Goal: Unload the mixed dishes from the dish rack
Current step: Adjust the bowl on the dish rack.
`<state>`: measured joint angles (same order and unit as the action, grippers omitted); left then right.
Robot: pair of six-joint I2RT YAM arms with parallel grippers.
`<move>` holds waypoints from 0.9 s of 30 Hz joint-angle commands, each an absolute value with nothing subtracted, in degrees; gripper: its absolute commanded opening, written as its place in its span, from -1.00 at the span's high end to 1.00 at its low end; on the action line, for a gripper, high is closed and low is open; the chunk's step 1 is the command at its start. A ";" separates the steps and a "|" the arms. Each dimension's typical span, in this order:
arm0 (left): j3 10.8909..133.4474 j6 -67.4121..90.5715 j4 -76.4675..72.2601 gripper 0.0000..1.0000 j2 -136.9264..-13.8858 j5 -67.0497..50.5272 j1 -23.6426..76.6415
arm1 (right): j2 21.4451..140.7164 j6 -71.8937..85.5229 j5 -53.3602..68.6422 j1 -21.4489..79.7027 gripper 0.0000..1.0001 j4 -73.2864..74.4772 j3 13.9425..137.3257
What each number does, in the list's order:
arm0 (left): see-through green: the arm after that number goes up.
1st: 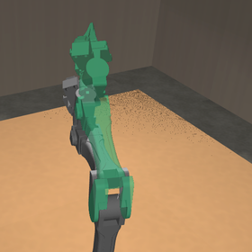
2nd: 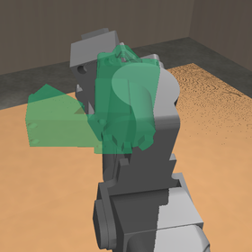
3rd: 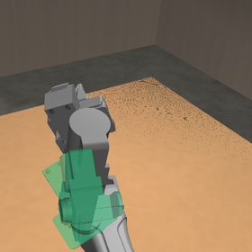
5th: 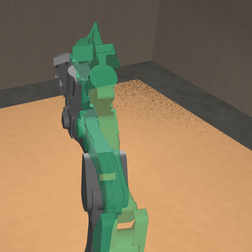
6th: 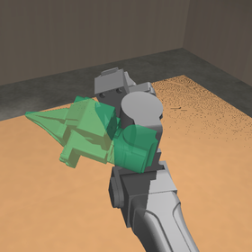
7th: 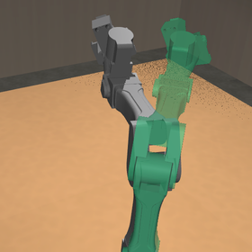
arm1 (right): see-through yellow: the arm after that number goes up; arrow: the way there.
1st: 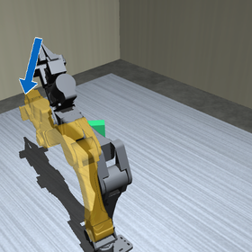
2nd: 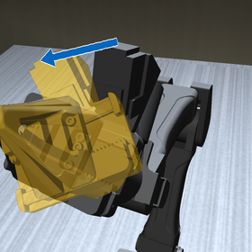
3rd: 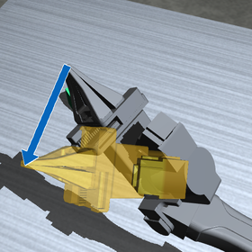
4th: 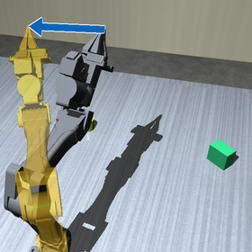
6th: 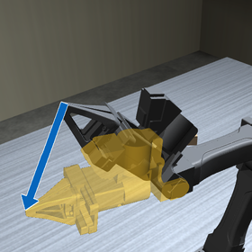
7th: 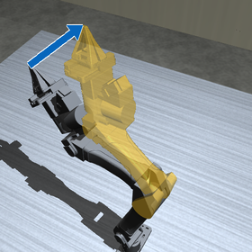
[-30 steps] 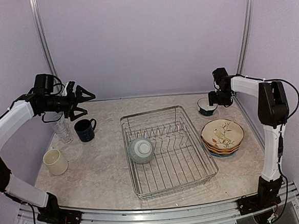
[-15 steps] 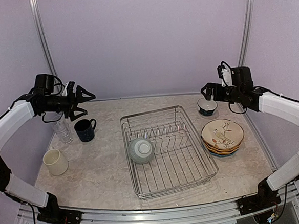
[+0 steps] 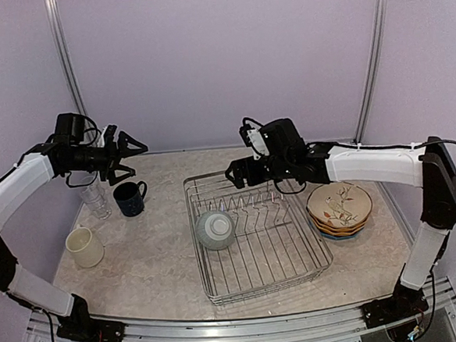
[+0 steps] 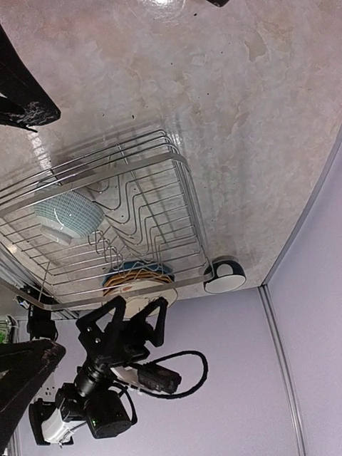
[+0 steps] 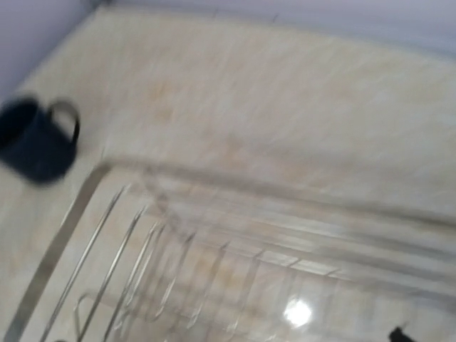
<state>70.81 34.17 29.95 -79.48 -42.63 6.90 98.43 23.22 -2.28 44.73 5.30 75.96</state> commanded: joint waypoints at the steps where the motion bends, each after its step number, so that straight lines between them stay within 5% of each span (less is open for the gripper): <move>1: 72.41 33.25 31.42 -0.98 -82.16 -42.80 9.38 | 104.65 18.10 -6.09 49.93 -0.77 14.00 82.12; 6: 74.30 32.45 34.38 -0.95 -86.29 -43.07 13.41 | 107.10 15.74 -6.83 54.08 -0.54 17.91 84.56; 27: 79.97 30.54 43.70 -0.89 -100.41 -40.73 22.32 | 107.68 17.60 -12.13 60.07 -0.43 20.83 77.85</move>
